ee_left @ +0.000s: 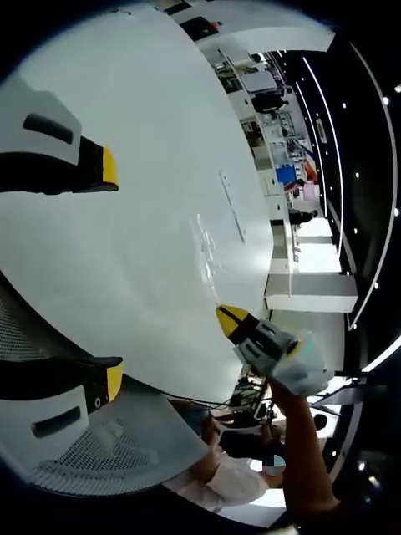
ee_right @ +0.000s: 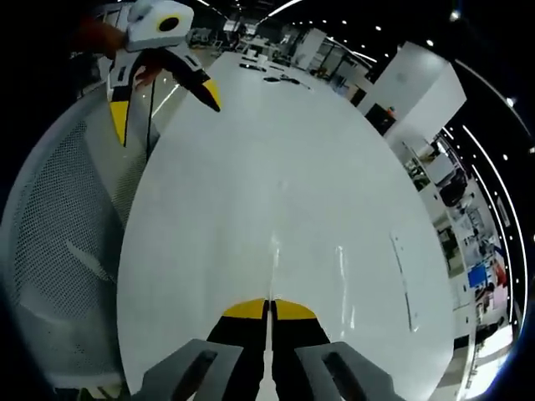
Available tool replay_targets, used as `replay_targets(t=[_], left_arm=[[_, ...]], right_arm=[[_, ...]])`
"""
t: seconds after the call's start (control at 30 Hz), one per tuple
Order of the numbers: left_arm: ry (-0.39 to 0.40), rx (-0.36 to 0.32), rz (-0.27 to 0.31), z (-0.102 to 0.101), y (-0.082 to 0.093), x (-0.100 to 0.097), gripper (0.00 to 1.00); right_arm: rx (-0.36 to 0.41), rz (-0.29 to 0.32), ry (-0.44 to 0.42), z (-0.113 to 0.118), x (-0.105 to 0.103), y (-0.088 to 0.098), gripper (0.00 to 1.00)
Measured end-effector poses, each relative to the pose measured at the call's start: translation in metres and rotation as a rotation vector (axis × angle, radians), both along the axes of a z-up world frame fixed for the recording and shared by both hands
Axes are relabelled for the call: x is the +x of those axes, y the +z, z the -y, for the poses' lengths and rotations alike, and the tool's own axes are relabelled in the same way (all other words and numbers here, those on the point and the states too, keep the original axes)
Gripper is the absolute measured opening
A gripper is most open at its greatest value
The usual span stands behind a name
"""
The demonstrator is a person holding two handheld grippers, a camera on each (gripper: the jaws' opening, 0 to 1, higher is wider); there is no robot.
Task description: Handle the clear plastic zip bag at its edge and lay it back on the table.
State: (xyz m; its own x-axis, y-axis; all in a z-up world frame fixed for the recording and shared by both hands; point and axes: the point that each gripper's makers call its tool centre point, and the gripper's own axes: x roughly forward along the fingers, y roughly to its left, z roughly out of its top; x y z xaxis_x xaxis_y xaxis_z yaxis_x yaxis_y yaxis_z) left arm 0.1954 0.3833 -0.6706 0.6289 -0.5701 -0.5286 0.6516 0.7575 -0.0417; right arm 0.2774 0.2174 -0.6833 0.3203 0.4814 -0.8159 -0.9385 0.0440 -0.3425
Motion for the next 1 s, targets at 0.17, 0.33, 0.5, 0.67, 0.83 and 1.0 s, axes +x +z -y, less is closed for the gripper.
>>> replay_targets(t=[0.17,0.33,0.5,0.67,0.83,1.0], left_arm=[[-0.01,0.002,-0.001,0.002,0.0,0.0,0.79],[-0.023,0.005,0.001,0.006,0.001,0.0,0.78],[-0.034,0.007,0.002,0.009,0.002,0.0,0.78],[-0.046,0.01,-0.001,0.011,0.001,-0.002,0.77],[-0.054,0.014,-0.001,0.012,0.001,-0.001,0.75],[-0.061,0.016,0.0,0.012,0.001,0.0,0.74]], right_arm=[[0.005,-0.002,0.006,0.0,-0.007,0.002,0.0],[0.012,-0.003,0.013,0.0,-0.015,0.005,0.0],[0.016,-0.007,0.018,0.001,-0.022,0.006,0.0],[0.018,0.0,0.024,0.0,-0.027,0.007,0.0],[0.021,0.005,0.032,-0.003,-0.032,0.007,0.0],[0.025,0.011,0.04,-0.005,-0.036,0.008,0.0]])
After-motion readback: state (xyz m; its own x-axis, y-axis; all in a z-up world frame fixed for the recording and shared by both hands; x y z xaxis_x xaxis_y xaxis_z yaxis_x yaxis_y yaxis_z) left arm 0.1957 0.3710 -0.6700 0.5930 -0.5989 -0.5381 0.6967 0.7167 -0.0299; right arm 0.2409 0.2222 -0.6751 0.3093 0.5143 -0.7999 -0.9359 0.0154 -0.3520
